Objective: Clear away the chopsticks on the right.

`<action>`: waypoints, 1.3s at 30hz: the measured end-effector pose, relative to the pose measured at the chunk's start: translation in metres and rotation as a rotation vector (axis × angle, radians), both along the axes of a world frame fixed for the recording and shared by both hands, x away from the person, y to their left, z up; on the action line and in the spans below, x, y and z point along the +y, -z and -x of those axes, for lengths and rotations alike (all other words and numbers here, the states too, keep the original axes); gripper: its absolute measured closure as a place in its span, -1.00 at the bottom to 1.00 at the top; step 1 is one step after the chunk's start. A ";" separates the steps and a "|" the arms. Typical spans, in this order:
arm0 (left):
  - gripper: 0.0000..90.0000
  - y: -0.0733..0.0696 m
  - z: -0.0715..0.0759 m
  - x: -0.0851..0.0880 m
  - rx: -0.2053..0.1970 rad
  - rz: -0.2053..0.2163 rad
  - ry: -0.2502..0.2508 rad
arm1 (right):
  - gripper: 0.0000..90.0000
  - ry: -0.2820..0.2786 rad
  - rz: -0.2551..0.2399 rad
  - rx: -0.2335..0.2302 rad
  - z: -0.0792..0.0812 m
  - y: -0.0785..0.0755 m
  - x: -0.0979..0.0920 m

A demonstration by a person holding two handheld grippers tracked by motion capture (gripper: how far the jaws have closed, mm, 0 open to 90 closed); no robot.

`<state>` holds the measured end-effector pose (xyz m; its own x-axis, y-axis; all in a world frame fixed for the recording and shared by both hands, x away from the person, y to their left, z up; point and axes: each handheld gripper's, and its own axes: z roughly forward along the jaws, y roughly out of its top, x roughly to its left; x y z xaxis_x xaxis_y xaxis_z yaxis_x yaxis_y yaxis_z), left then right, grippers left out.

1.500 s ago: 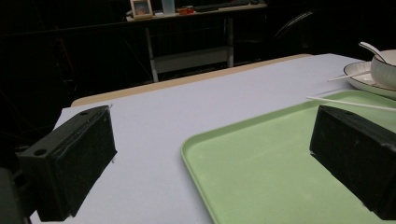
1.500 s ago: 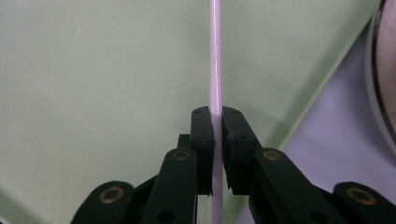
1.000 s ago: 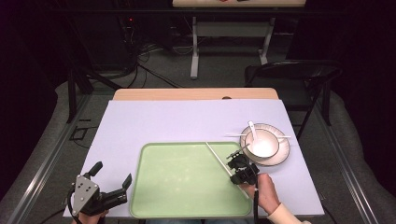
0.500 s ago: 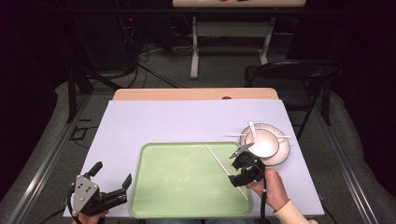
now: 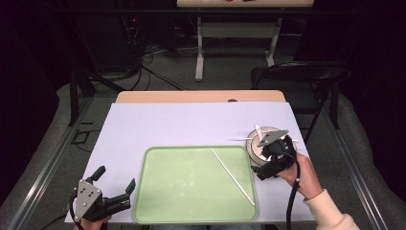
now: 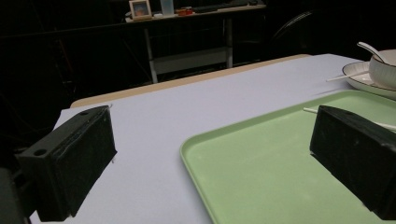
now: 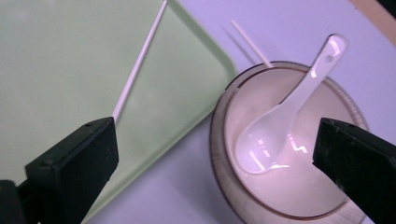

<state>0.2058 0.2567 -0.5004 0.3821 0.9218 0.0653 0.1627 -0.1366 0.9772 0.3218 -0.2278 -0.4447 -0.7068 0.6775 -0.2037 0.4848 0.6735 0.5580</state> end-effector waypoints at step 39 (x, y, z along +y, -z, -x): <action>-1.00 0.000 -0.001 0.001 0.005 0.004 -0.001 | 0.17 0.006 0.200 0.204 -0.141 0.005 -0.096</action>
